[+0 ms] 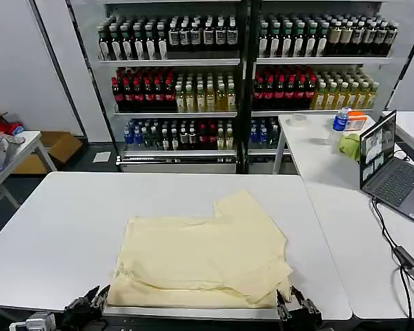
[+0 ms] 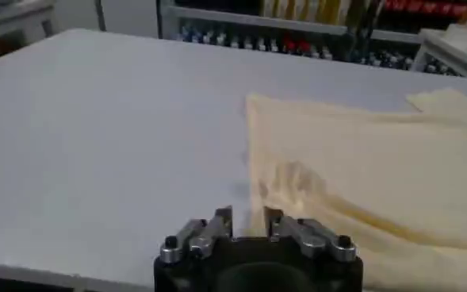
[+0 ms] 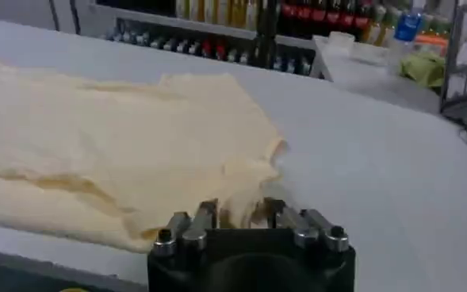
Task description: Fold and organize the clothes.
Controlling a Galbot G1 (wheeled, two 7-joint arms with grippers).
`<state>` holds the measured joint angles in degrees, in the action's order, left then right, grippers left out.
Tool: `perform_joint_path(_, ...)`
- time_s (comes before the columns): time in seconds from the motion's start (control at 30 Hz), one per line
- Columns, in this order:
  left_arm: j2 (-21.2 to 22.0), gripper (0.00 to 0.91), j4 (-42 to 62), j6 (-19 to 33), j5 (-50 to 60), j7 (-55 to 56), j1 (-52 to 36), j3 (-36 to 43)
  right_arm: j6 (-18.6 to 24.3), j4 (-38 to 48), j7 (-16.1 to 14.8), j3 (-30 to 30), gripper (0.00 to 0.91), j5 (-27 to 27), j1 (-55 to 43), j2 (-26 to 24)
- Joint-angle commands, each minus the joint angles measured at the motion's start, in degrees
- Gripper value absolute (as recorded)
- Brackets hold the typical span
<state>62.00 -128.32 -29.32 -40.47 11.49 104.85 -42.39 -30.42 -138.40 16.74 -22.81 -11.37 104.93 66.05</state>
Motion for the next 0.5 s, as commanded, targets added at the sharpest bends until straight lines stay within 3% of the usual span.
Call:
perform_joint_path(0.03, -1.79, 0.907, -0.82, -0.93, -1.16, 0.57, -2.95, -2.23, -0.37, -2.39, 0.44, -1.98, 0.907, -1.16, -1.94, -0.56)
perform_joint_path(0.23, -4.2, 0.907, 1.47, -1.32, -2.12, 2.72, -10.79, 0.94, -1.56, 3.25, 1.54, -1.05, 0.907, -4.36, -13.22, -1.57)
perform_joint_path(0.5, -6.72, 0.907, 9.44, -2.96, -3.61, 3.12, -23.11, 5.77, -2.75, 15.63, 2.63, 5.47, 0.907, -9.19, -33.48, -1.79)
